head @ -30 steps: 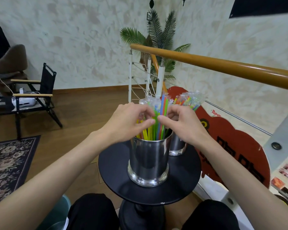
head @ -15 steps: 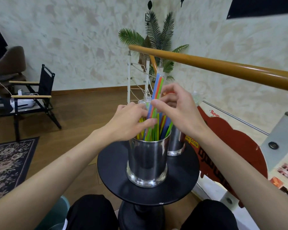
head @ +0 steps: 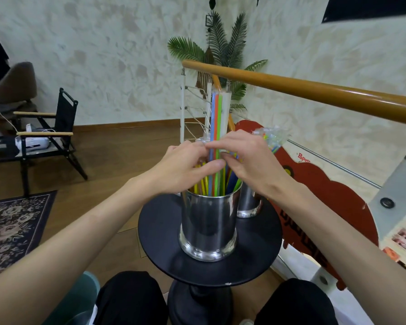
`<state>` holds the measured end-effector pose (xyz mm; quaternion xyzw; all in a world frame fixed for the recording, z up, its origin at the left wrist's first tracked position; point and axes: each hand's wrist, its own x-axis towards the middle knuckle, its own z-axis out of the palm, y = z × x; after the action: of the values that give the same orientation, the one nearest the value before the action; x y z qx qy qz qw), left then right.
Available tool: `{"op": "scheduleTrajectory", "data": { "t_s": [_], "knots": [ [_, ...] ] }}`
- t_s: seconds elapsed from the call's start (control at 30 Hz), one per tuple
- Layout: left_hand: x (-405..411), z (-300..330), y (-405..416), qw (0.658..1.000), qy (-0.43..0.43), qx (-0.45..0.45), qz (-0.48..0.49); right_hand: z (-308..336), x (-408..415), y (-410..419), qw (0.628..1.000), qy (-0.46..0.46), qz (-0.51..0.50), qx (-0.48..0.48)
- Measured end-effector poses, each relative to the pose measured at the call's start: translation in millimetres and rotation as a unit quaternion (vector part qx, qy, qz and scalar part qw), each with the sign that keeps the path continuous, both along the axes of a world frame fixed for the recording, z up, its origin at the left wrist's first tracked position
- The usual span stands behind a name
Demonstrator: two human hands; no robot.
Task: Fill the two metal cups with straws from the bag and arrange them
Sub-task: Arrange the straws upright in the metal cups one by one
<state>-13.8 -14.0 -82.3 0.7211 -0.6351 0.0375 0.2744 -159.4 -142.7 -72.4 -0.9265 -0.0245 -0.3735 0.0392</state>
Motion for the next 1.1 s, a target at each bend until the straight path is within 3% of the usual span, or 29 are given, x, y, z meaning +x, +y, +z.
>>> {"op": "scheduleTrajectory", "data": {
  "t_s": [0.2,0.43,0.57,0.63,0.77,1.1],
  "knots": [
    [-4,7,7,0.998,0.052,0.026,-0.016,19,13,-15,0.993,-0.106,-0.041,-0.015],
    [5,0,8,1.000,0.026,0.008,-0.015,42,9,-21,0.977,-0.189,-0.083,-0.045],
    [5,-4,9,0.999,0.029,-0.020,-0.013,52,3,-8,0.966,-0.228,-0.028,0.118],
    [6,-5,9,0.999,0.027,-0.021,-0.012,55,0,3,0.958,-0.212,-0.001,0.193],
    [7,-4,9,1.000,0.022,-0.017,-0.011,58,-7,18,0.956,-0.161,0.012,0.243],
    [1,0,16,0.996,0.085,-0.020,-0.016,10,0,17,0.963,0.074,-0.109,0.233]
  ]
}}
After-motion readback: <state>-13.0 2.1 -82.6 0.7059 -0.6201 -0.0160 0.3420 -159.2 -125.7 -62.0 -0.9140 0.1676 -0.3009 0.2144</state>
